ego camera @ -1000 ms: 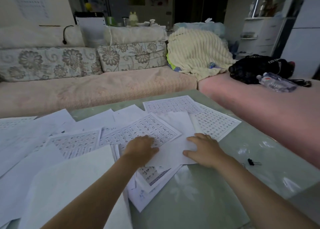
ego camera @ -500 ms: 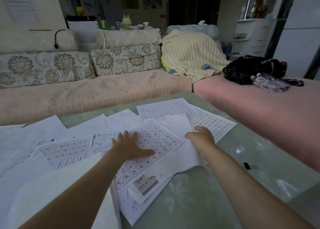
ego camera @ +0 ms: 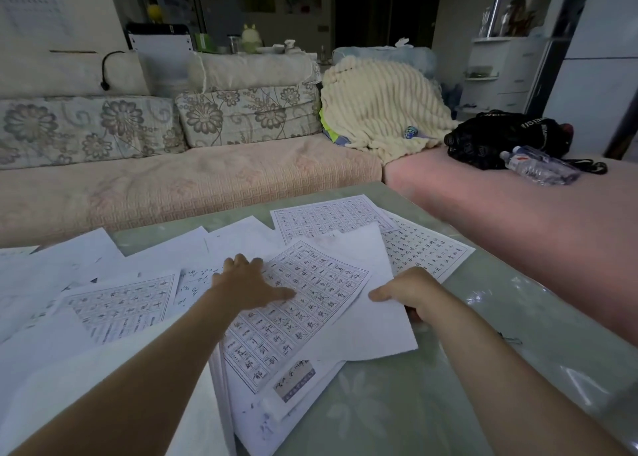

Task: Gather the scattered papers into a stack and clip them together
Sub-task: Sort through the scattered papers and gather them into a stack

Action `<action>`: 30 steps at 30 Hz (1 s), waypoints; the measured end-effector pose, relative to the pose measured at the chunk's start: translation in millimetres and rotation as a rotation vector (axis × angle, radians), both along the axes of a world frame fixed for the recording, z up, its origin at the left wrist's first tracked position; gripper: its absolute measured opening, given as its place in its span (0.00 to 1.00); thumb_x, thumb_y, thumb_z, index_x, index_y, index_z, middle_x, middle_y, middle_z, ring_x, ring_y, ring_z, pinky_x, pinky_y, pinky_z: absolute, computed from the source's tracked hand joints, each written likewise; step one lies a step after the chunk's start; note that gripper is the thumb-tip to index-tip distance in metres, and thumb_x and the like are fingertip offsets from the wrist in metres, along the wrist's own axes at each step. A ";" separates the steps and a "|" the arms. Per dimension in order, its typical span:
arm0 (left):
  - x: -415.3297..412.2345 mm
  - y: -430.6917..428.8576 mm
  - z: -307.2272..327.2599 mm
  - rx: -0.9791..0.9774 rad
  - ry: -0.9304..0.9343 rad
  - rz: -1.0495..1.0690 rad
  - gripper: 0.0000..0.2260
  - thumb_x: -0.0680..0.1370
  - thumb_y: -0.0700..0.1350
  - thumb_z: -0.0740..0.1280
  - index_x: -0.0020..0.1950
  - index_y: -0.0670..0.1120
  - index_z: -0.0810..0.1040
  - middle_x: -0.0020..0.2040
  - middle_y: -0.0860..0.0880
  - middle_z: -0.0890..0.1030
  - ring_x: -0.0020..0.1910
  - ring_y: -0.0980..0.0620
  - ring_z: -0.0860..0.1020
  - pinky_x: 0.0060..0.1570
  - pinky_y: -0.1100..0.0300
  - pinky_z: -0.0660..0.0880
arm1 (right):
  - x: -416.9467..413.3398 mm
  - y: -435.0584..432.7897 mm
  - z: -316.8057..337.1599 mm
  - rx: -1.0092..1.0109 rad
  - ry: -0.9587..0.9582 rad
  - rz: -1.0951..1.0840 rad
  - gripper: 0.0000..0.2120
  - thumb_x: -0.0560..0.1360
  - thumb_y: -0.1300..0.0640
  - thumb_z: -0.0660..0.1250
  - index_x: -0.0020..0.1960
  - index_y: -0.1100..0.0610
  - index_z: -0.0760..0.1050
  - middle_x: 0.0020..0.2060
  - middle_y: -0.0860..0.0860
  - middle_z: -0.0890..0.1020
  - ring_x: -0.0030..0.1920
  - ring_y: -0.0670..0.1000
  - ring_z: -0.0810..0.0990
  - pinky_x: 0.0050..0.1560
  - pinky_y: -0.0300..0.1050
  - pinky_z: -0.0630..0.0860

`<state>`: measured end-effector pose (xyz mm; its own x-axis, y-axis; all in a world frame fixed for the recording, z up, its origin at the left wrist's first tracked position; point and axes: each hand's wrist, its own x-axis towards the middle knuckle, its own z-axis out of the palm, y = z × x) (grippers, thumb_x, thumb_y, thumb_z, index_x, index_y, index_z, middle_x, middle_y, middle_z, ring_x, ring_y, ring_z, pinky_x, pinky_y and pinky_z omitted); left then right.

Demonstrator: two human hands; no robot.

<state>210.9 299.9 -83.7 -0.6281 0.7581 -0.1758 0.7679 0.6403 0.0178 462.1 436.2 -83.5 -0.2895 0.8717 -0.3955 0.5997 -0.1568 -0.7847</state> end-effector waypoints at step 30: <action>31.1 10.3 -16.7 0.186 -0.189 0.053 0.39 0.72 0.68 0.64 0.75 0.48 0.61 0.73 0.47 0.65 0.73 0.42 0.60 0.69 0.43 0.60 | 26.5 15.1 -16.6 0.432 -0.266 0.044 0.15 0.69 0.58 0.72 0.54 0.53 0.74 0.44 0.48 0.82 0.41 0.51 0.81 0.40 0.45 0.80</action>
<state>242.0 310.2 -100.4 -0.6373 0.7550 -0.1544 0.7051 0.6521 0.2787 488.6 451.3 -100.1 -0.2681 0.9611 -0.0667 0.7863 0.1783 -0.5916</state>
